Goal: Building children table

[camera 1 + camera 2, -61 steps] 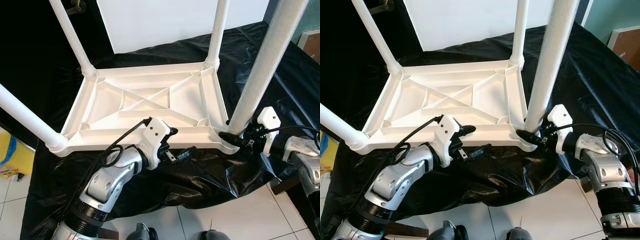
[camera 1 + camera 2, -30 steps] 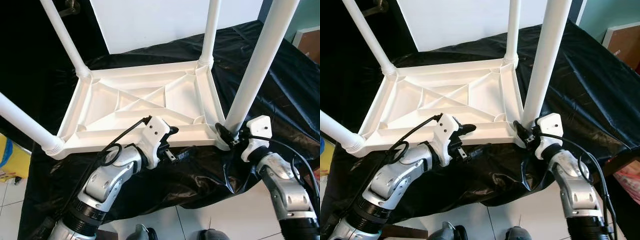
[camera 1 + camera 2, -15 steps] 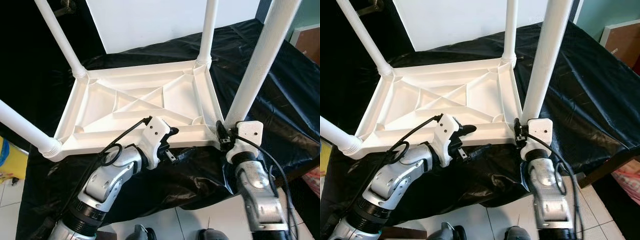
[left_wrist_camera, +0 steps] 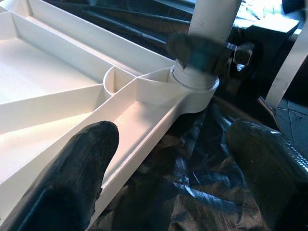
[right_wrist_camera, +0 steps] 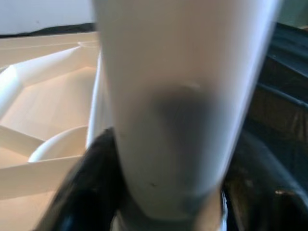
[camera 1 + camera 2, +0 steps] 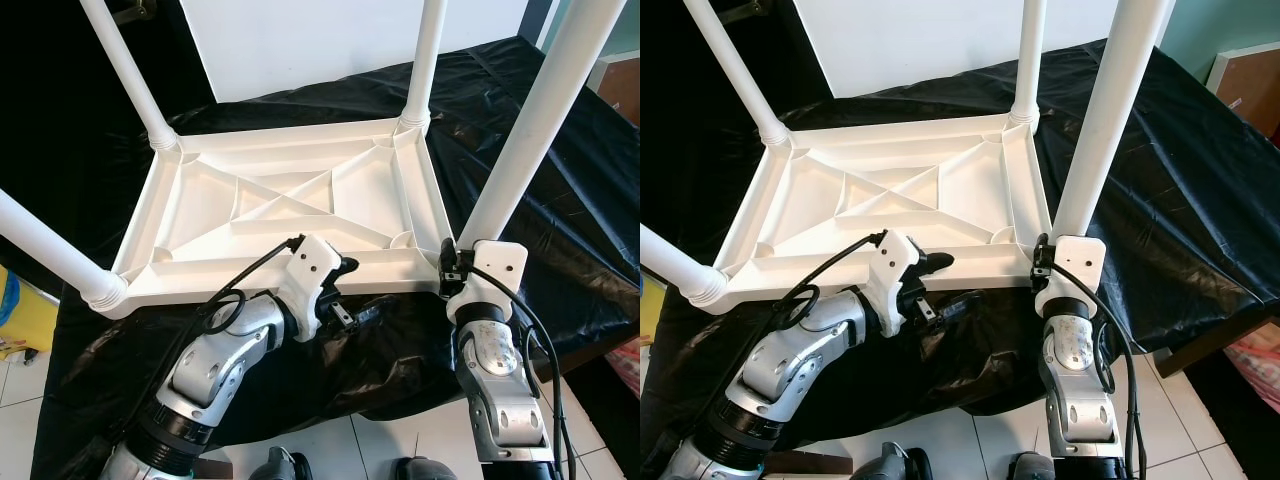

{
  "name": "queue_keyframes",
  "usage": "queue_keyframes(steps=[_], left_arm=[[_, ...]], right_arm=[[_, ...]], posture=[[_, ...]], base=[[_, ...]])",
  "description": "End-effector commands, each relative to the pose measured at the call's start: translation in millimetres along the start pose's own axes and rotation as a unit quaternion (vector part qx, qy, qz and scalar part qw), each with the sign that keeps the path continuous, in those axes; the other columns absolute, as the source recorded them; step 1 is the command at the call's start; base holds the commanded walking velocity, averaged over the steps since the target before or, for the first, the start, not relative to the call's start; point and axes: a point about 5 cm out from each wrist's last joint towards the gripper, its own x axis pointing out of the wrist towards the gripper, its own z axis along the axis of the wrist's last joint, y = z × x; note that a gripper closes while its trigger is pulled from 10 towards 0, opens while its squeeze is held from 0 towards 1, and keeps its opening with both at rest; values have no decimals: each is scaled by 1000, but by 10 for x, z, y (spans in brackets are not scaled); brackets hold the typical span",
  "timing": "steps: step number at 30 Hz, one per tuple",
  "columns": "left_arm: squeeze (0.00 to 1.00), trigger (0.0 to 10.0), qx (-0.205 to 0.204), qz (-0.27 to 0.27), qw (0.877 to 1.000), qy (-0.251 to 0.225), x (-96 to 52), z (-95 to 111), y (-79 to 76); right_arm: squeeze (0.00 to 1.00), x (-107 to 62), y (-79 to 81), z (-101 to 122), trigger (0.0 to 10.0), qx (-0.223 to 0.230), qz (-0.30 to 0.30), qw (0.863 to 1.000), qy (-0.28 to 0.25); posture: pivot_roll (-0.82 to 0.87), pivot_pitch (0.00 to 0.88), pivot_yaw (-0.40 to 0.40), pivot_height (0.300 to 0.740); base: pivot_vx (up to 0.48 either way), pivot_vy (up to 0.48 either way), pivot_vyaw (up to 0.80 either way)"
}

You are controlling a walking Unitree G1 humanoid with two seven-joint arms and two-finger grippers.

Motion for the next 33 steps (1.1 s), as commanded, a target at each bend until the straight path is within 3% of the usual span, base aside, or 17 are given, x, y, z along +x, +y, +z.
queue_keyframes(steps=[1, 10, 17, 18, 22, 27, 33], left_arm=[[0, 10000, -3, -19, 1000, 1, -14, -5, -35], [0, 10000, -3, -21, 1000, -1, 12, 2, -39], [0, 10000, -4, -22, 1000, 0, 13, 5, -35], [0, 10000, -4, -23, 1000, 0, 16, 4, -35], [0, 10000, -5, -24, 1000, -1, 22, 6, -31], [0, 10000, -4, -23, 1000, -2, 26, 11, -14], [0, 10000, -3, -23, 1000, -2, 24, 12, -7]], right_arm=[[1000, -53, -57, -177, 10000, -8, -21, 999, 42], [1000, -36, -124, -102, 10000, -9, 7, 1000, 9], [1000, 10, -272, -63, 10000, -13, 96, 995, -6], [0, 40, -306, -48, 10000, -12, 128, 992, -7], [0, 88, -334, -26, 10000, -16, 178, 984, -7], [0, 179, -351, 39, 10000, -38, 266, 963, -14], [0, 253, -361, 72, 10000, -57, 316, 947, -15]], posture=[[-85, 138, 87, 740], [-91, 135, 88, 740], [-99, 139, 94, 740], [-102, 140, 96, 740], [-104, 139, 97, 740], [-101, 135, 97, 740], [-101, 133, 100, 740]], base=[[0, 0, 0], [0, 0, 0], [0, 0, 0], [0, 0, 0], [0, 0, 0], [0, 0, 0], [0, 0, 0]])
